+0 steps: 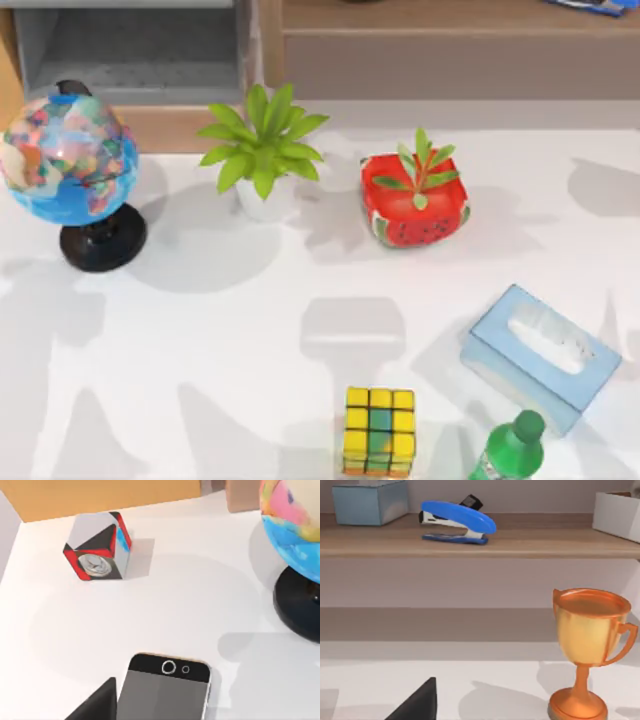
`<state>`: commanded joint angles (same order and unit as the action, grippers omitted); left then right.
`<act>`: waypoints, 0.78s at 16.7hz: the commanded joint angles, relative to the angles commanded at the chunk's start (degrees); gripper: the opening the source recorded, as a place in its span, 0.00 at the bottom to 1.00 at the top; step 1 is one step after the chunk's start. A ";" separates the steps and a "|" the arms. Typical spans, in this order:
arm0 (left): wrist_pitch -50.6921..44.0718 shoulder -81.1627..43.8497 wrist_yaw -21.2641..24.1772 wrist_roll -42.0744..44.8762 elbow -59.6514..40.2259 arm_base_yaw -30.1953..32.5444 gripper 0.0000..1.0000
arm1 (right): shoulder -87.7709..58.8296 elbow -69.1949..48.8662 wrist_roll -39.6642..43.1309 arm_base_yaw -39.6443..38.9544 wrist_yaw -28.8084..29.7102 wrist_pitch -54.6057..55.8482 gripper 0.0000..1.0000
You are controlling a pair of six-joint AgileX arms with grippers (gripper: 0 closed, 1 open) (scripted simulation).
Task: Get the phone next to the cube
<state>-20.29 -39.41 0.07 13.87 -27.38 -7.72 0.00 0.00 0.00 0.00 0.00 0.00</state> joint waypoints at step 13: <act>-29.57 -63.73 0.00 19.30 -37.86 -11.17 1.00 | 0.00 0.00 0.00 0.00 0.00 0.00 1.00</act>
<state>-49.86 -103.15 0.07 33.17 -65.24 -18.89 0.00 0.00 0.00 0.00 0.00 0.00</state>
